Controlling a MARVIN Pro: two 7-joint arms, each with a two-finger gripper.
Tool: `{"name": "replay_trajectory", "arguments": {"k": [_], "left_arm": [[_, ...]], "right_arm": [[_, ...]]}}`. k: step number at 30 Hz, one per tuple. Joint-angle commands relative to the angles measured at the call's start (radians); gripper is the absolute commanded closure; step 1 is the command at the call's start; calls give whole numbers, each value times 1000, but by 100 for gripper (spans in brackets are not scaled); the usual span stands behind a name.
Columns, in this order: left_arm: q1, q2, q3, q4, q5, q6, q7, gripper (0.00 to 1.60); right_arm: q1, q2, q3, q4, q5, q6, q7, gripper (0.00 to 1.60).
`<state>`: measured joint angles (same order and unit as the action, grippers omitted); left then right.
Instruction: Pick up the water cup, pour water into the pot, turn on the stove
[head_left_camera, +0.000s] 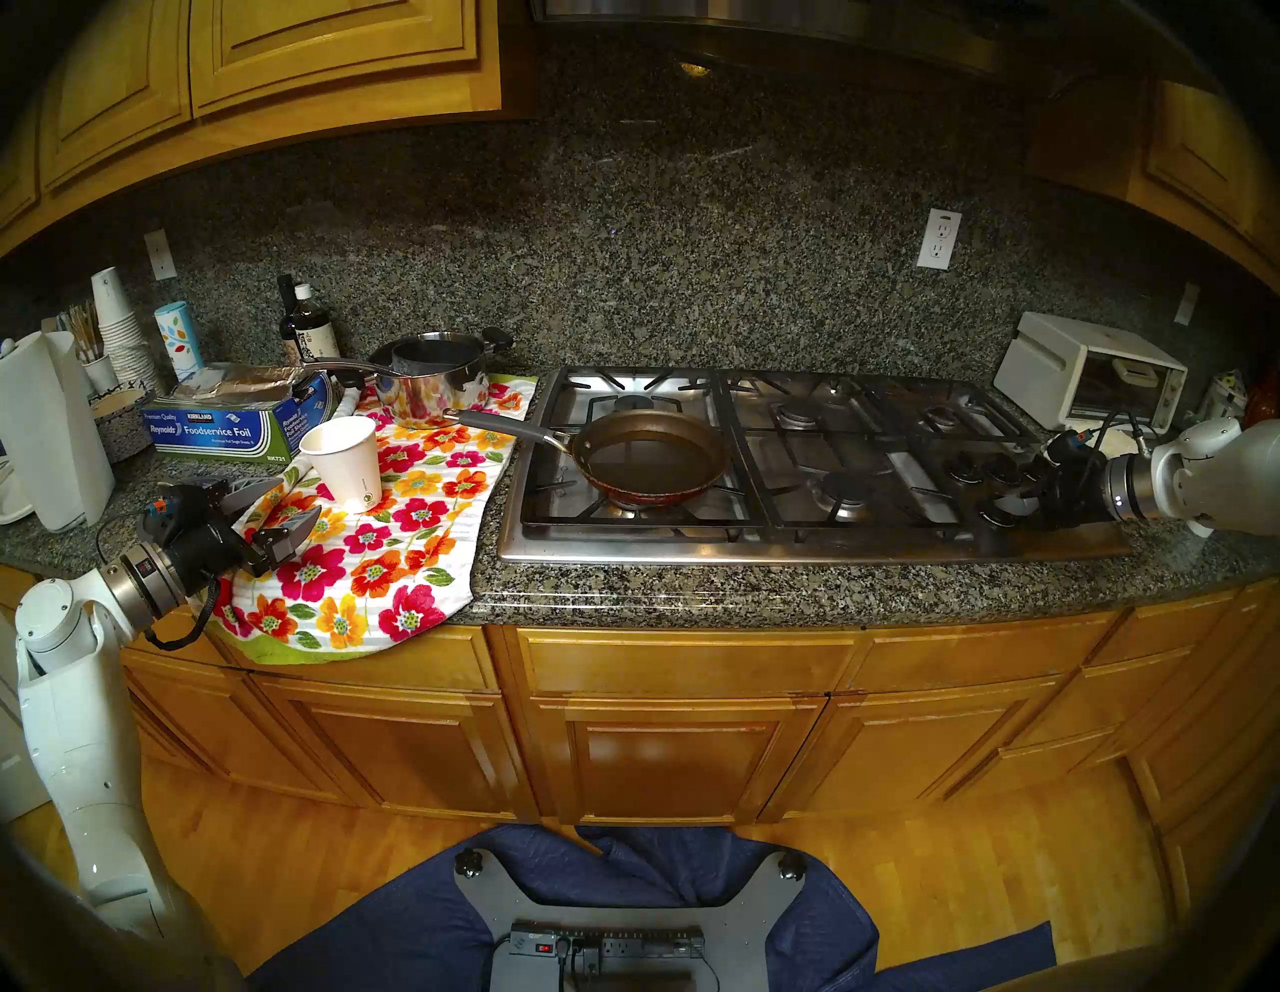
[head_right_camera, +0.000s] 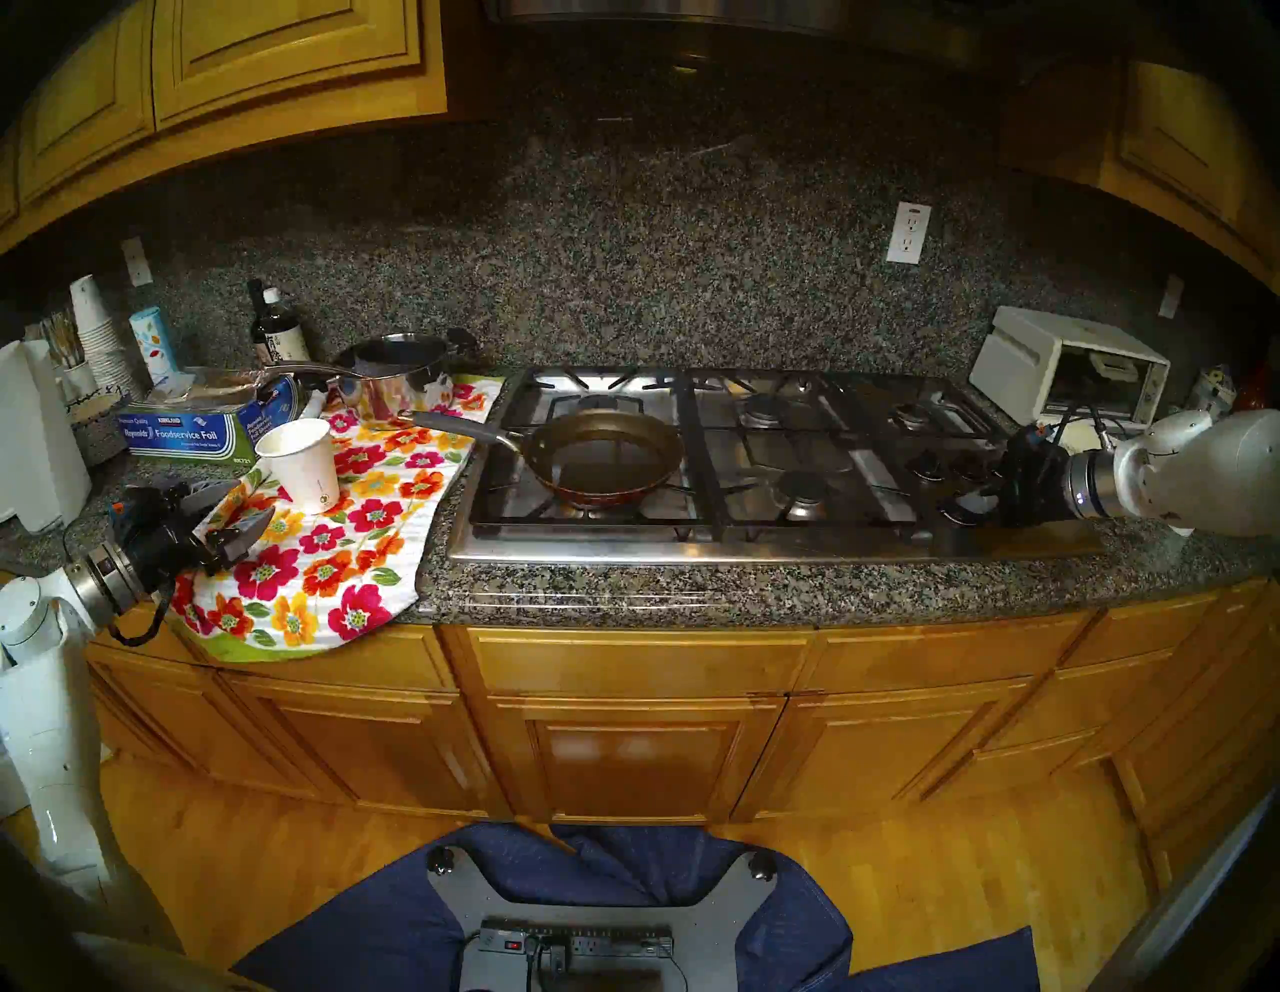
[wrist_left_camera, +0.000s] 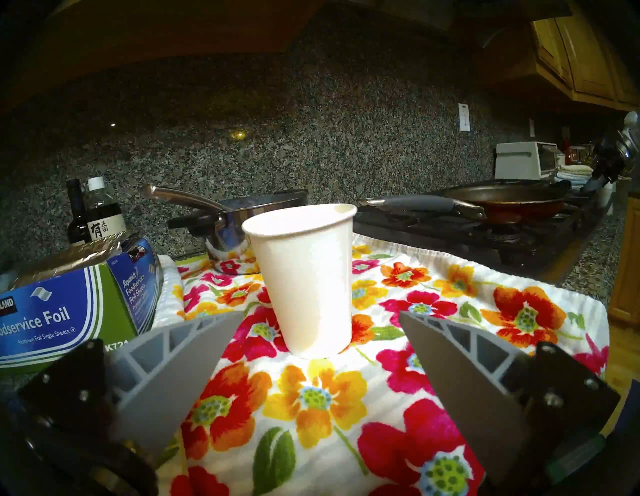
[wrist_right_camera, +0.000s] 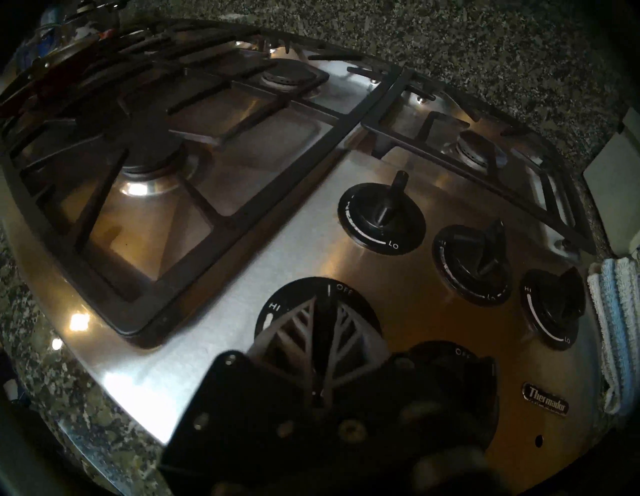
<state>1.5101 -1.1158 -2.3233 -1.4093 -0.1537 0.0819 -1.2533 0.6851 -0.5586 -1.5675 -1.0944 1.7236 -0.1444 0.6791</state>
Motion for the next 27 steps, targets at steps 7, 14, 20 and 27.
{"name": "replay_trajectory", "arguments": {"k": [7, 14, 20, 27], "left_arm": [[-27, 11, -9, -23, -15, -2, 1, 0], [-27, 11, -9, -23, -14, -3, 0, 0], [-28, 10, -10, -23, -15, -2, 0, 0], [-28, 10, -10, -23, -14, -2, 0, 0]], "right_arm": [[111, -10, -114, -94, -128, -72, 52, 160], [108, -14, -105, -161, -107, -93, 2, 160], [113, -22, -103, -186, -114, -101, -36, 160], [191, -37, -162, -183, -138, -78, -28, 160]]}}
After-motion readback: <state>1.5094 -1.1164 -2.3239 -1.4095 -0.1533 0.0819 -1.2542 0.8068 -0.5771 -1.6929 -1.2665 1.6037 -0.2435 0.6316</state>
